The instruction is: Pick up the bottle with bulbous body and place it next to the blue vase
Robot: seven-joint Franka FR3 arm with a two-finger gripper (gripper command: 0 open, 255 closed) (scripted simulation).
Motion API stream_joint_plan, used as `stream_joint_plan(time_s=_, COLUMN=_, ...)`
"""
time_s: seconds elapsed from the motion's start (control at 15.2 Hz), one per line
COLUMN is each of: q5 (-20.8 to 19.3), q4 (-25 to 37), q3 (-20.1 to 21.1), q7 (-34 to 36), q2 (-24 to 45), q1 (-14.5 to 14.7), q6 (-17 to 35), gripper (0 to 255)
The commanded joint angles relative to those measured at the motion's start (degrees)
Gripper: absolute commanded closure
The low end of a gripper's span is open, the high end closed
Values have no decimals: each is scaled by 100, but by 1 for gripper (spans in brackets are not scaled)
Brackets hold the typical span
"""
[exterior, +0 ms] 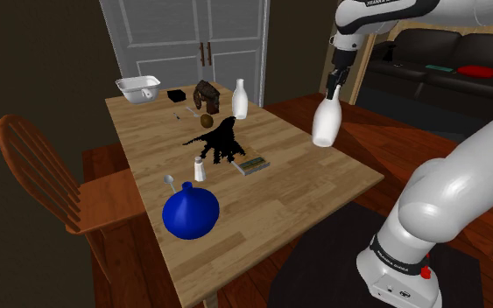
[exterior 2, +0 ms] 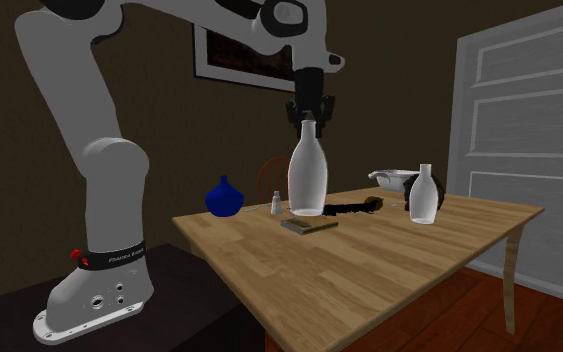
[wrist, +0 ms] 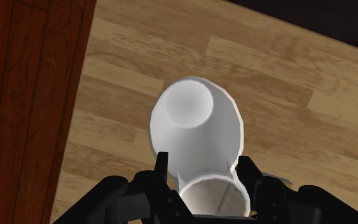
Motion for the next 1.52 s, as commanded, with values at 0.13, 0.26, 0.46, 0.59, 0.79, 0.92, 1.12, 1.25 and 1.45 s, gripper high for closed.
stream_joint_plan(time_s=0.13, q5=20, q4=325, q3=27, q7=-8, q2=11, q1=15, q6=-315, gripper=255)
stream_joint_plan(time_s=0.26, q5=34, q4=496, q3=36, q7=-16, q2=31, q1=24, q6=-467, gripper=255)
stream_joint_plan(time_s=0.46, q5=59, q4=762, q3=46, q7=-30, q2=71, q1=38, q6=-697, gripper=255)
stream_joint_plan(time_s=0.59, q5=78, q4=947, q3=50, q7=-42, q2=105, q1=47, q6=-851, gripper=255)
stream_joint_plan(time_s=0.79, q5=109, q4=1235, q3=51, q7=-64, q2=167, q1=62, q6=-1082, gripper=255)
stream_joint_plan(time_s=0.92, q5=132, q4=1436, q3=49, q7=-81, q2=216, q1=71, q6=-1238, gripper=255)
stream_joint_plan(time_s=1.12, q5=171, q4=1750, q3=40, q7=-111, q2=302, q1=85, q6=-1473, gripper=255)
stream_joint_plan(time_s=1.25, q5=199, q4=1969, q3=30, q7=-134, q2=368, q1=93, q6=-1633, gripper=255)
stream_joint_plan(time_s=1.45, q5=248, q4=2313, q3=9, q7=-175, q2=480, q1=104, q6=-1876, gripper=255)
